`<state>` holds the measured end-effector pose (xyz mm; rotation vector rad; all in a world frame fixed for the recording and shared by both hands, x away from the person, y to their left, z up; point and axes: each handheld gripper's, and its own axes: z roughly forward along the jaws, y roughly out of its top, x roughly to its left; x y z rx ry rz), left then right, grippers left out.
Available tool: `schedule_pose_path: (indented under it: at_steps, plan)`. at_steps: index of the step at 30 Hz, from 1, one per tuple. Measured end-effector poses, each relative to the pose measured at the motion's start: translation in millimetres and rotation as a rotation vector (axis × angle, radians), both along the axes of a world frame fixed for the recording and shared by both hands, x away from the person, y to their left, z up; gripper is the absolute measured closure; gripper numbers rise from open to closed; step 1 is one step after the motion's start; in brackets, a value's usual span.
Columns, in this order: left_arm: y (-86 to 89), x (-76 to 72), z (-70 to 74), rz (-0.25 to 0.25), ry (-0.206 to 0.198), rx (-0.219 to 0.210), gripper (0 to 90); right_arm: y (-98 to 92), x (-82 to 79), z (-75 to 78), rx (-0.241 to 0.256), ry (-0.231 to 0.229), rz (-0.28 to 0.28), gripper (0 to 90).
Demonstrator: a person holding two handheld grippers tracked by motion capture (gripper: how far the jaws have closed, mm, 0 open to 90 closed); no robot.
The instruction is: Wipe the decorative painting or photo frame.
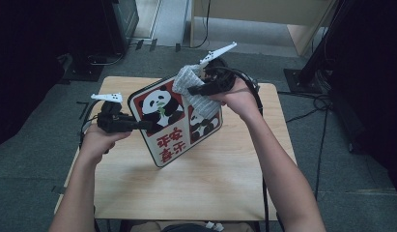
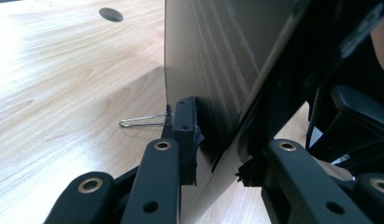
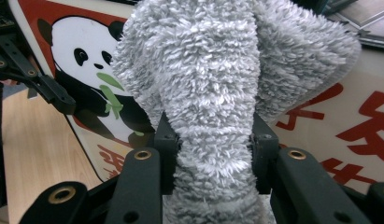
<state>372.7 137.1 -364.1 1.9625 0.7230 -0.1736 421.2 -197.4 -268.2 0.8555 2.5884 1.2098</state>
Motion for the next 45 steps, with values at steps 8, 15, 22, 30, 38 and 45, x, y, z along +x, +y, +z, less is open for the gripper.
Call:
schedule_pose_path:
  at_steps: [8, 15, 22, 30, 38, 45]
  plan:
    - [-0.3, -0.4, 0.0, 0.003, -0.001, 0.001, 74.1, 0.1, 0.5, -5.9, 0.006, -0.007, -0.002, 65.4]
    - [-0.7, -0.5, 0.2, 0.002, -0.003, 0.001, 73.9, -2.1, 0.2, -9.3, 0.0, -0.004, -0.013, 65.3]
    - [-0.6, -0.5, 0.2, 0.003, -0.001, 0.002, 74.0, -2.9, 0.4, -12.2, -0.005, -0.007, -0.014, 65.3]
    - [-0.4, -0.2, 0.1, 0.003, 0.0, 0.002, 74.0, -6.8, 0.1, -21.8, -0.01, 0.012, -0.023, 65.3]
    - [-0.3, -0.1, 0.0, 0.001, -0.001, 0.002, 74.0, -6.9, -0.8, -29.9, -0.006, 0.025, -0.019, 65.3]
    - [-0.4, -0.2, 0.0, 0.001, -0.001, 0.001, 73.9, -8.5, -1.6, -38.5, 0.0, 0.034, -0.017, 65.3]
